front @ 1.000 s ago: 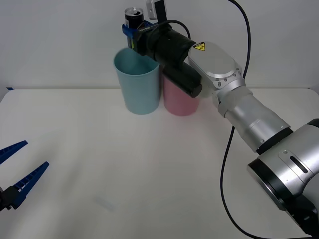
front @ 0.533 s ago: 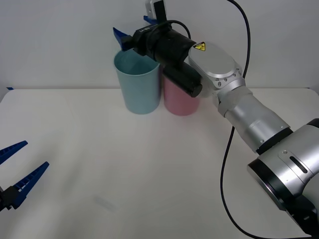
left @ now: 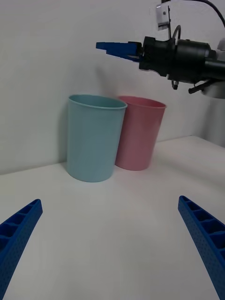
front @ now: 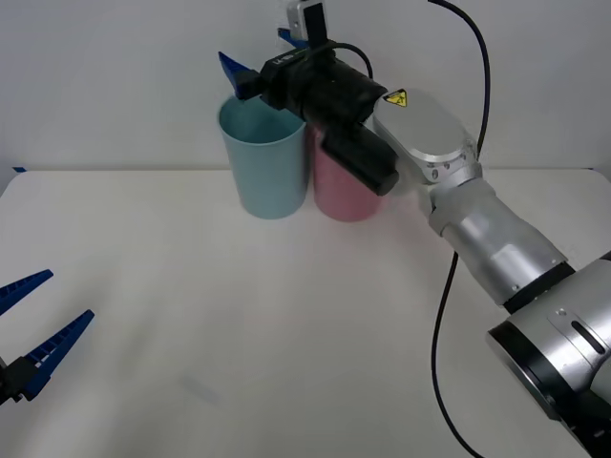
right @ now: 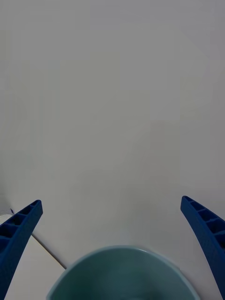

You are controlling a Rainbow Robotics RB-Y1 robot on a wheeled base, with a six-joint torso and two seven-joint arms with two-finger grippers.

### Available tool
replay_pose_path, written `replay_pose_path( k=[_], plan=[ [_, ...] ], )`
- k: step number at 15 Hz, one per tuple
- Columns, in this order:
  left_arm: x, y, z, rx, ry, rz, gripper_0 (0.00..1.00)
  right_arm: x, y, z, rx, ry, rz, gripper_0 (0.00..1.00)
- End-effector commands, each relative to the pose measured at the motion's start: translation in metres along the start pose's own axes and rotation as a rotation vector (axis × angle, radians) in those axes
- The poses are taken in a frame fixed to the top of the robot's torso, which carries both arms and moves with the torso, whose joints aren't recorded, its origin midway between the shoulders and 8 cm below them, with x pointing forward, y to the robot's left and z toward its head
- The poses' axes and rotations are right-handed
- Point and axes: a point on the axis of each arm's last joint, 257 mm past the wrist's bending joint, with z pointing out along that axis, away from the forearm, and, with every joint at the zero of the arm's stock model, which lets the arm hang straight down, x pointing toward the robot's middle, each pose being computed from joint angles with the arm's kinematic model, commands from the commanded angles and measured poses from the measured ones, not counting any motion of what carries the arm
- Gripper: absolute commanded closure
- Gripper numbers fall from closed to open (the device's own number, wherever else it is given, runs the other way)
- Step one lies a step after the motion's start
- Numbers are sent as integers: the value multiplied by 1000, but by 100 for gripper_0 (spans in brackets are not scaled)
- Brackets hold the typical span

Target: Grasp the object on the table and drop it into the matching bin: aluminum can to the light blue bin, PET bottle to the pink bin.

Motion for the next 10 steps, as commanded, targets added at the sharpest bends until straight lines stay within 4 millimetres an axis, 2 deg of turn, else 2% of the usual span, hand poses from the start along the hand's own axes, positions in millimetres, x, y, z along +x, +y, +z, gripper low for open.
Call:
replay_pose_path(
  k=[1,5,10],
  plan=[
    [0,0,0,0,0,0,0,5,5,-25,-52,-9,-19,0],
    [0,0,0,0,0,0,0,8,9,-72,-109,-21,-55,0],
    [0,0,0,0,0,0,0,19,14,-156,-163,-4,-84,0]
  ],
)
